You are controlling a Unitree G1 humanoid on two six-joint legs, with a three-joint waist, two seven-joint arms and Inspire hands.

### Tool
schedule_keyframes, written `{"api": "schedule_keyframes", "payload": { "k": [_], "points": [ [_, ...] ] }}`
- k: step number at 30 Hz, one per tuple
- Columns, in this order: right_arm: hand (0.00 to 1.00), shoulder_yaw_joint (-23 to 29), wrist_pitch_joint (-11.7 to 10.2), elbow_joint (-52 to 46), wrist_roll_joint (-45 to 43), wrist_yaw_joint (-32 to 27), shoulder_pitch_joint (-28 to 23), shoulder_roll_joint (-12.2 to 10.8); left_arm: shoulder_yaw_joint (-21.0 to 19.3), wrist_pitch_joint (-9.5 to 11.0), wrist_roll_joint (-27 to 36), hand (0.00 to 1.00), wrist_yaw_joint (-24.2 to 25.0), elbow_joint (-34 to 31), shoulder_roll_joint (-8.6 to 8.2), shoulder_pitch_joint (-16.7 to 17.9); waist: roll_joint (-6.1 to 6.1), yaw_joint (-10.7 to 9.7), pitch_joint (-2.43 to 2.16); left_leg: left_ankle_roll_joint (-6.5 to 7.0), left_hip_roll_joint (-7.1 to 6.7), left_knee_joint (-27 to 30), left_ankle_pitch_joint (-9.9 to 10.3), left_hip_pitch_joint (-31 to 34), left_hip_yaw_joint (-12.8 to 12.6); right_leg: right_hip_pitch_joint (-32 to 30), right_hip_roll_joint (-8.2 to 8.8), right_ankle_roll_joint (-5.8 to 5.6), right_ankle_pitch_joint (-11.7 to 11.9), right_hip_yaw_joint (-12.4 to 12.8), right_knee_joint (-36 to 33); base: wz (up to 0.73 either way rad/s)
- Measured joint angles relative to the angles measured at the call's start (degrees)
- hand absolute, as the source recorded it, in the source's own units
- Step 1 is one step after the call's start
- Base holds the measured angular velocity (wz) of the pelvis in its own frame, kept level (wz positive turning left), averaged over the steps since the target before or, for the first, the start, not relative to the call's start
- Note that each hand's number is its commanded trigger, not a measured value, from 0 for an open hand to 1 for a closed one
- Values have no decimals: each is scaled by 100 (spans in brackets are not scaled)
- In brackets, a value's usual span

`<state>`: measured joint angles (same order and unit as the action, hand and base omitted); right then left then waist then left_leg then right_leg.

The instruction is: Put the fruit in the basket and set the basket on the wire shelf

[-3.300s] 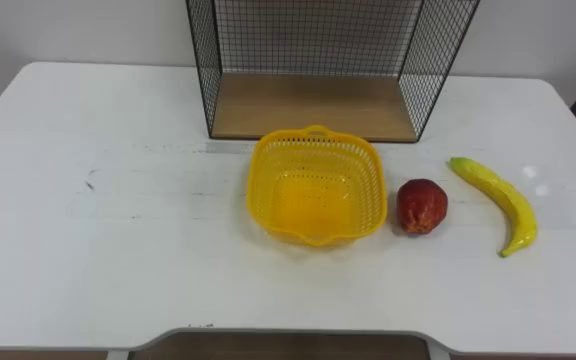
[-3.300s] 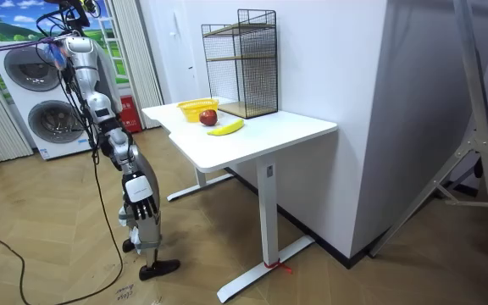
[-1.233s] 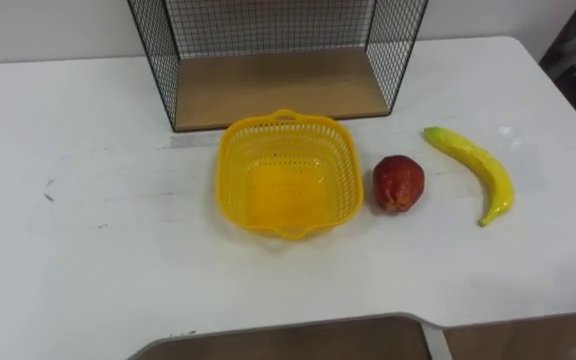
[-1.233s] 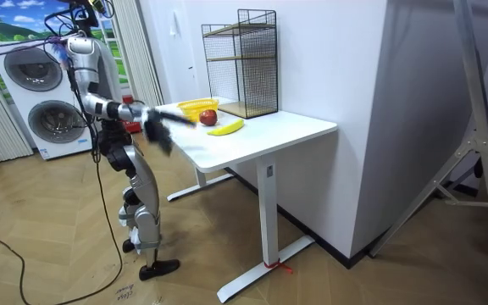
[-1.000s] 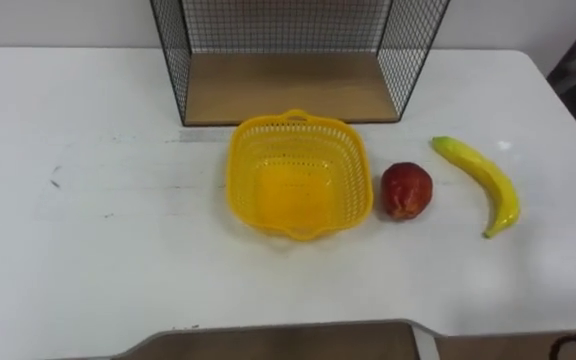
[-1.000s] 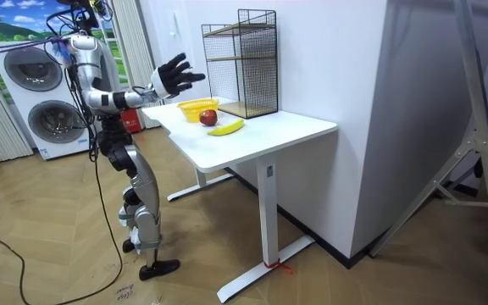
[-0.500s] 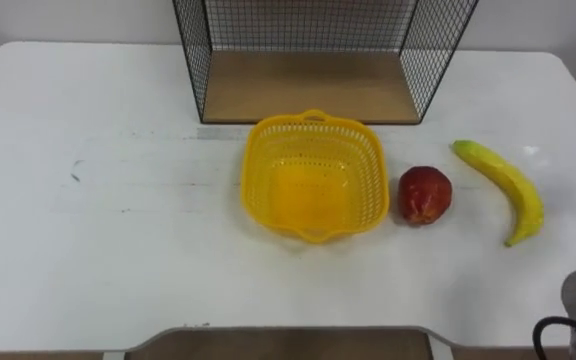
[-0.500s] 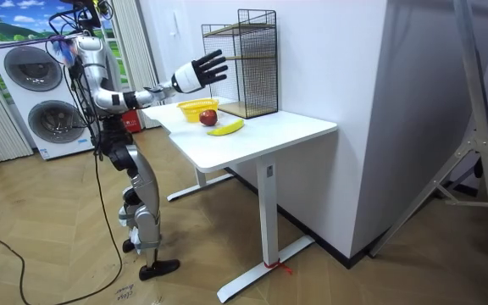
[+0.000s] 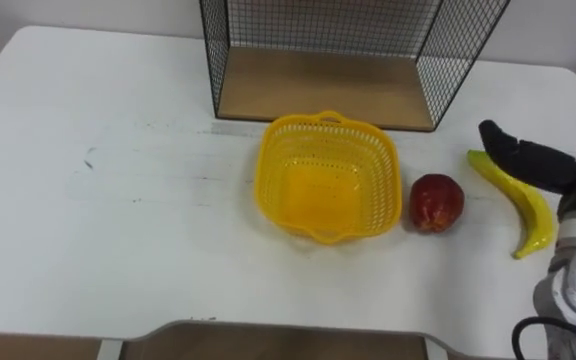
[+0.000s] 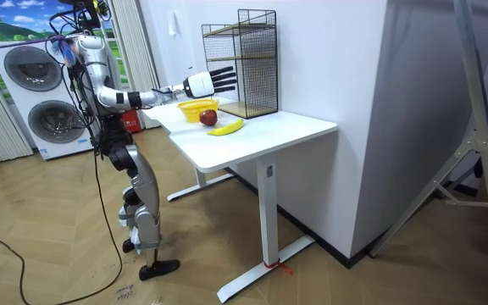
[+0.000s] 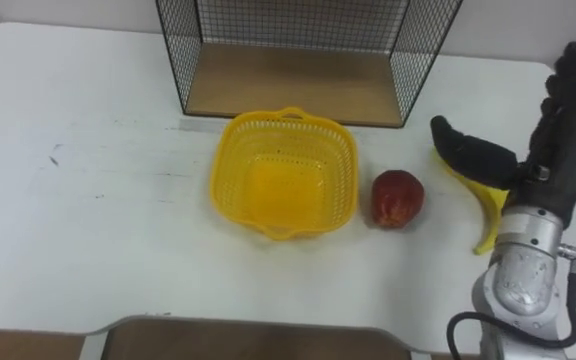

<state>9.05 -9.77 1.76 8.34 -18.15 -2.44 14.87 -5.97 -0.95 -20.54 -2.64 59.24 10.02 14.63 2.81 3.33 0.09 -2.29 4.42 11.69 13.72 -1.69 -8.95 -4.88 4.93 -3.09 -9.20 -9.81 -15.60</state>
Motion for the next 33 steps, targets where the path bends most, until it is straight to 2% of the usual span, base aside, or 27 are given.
{"api": "schedule_keyframes", "payload": {
  "k": [2,6,13,24,33],
  "points": [
    [0,-6,101,10,0,132,0,0,1,-17,-1,0,-3,-17,0,34,2,2,-1,0,1,0,0,0,6,2,2,2,1,-8,-1,0],
    [0,-109,131,12,-5,297,0,0,7,-60,1,0,-4,-21,1,86,3,-15,0,0,2,5,0,4,22,12,2,5,4,-20,1,0],
    [0,-131,342,211,-498,700,-2,-1,7,-163,-1,0,10,-206,0,94,3,-6,6,0,3,16,0,11,42,14,4,14,11,-36,-1,0],
    [0,-167,360,289,-589,1040,-23,-3,17,-164,-8,0,112,-550,1,140,-5,-18,12,0,2,16,0,14,80,33,3,14,11,-59,11,1],
    [0,-387,465,790,-618,1346,-25,-6,49,-161,-6,0,82,-551,0,144,-9,-6,11,0,6,61,0,7,129,92,10,20,15,-120,22,2]
  ]
}}
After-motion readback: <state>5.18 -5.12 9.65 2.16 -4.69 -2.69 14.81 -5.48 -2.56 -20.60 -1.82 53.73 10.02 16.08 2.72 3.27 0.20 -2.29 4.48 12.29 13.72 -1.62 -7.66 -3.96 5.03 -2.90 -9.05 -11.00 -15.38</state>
